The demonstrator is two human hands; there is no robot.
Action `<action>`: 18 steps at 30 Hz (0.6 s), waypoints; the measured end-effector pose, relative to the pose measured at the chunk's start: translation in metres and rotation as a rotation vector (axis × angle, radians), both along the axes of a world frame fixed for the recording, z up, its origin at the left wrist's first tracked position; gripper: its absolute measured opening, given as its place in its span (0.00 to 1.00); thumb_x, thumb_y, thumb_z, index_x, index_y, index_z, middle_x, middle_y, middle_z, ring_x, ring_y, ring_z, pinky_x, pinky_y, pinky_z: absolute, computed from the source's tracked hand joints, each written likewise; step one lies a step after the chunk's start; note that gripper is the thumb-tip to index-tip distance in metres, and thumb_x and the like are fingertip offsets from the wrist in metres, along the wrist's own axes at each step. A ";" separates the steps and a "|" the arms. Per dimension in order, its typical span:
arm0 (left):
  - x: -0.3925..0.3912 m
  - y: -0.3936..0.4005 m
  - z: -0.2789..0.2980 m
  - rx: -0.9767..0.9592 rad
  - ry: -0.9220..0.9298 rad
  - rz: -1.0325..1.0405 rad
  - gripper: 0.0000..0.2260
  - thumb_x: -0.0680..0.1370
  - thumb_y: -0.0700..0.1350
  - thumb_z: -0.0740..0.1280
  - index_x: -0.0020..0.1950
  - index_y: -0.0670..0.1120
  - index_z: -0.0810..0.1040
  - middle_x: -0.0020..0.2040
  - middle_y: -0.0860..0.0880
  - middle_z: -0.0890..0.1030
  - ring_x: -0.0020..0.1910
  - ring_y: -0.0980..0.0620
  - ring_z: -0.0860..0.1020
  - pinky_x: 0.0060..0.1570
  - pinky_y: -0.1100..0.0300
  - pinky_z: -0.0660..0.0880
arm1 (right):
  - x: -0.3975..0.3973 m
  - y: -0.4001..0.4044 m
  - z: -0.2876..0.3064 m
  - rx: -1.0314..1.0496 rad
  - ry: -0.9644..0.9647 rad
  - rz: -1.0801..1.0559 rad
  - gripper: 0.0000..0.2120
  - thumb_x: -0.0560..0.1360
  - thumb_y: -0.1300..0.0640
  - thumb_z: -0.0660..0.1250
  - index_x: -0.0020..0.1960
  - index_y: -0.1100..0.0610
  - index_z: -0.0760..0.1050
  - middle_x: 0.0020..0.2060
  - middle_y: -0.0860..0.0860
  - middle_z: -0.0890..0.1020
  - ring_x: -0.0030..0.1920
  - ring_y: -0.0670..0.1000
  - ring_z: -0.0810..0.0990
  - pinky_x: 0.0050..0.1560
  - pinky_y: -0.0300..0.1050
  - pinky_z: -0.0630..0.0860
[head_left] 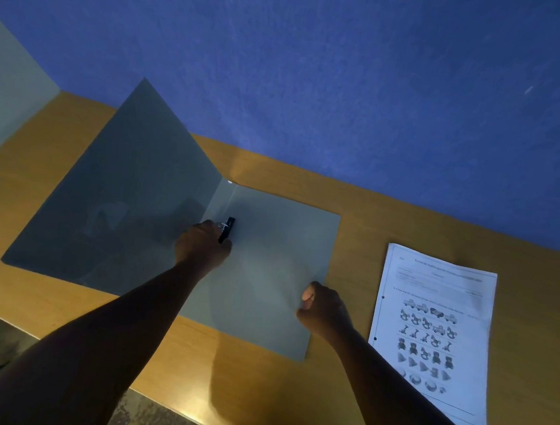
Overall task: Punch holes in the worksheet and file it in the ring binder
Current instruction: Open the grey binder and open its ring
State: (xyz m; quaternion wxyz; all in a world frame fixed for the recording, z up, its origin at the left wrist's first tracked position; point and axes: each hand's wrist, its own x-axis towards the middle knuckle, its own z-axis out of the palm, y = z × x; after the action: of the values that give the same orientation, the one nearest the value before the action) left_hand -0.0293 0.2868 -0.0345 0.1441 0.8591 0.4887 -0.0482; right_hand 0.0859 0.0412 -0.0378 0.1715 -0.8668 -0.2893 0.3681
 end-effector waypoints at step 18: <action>-0.008 0.012 0.020 -0.089 -0.086 0.065 0.15 0.77 0.54 0.66 0.40 0.46 0.84 0.36 0.49 0.85 0.42 0.45 0.83 0.41 0.59 0.76 | 0.005 0.010 -0.005 -0.122 -0.003 0.014 0.16 0.70 0.59 0.70 0.58 0.55 0.76 0.54 0.52 0.82 0.55 0.52 0.81 0.50 0.44 0.80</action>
State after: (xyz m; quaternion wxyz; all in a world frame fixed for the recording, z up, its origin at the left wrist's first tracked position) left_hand -0.0378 0.2987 -0.0140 0.2044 0.8369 0.5070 -0.0280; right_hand 0.0906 0.0515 -0.0428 0.1151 -0.8742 -0.2727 0.3849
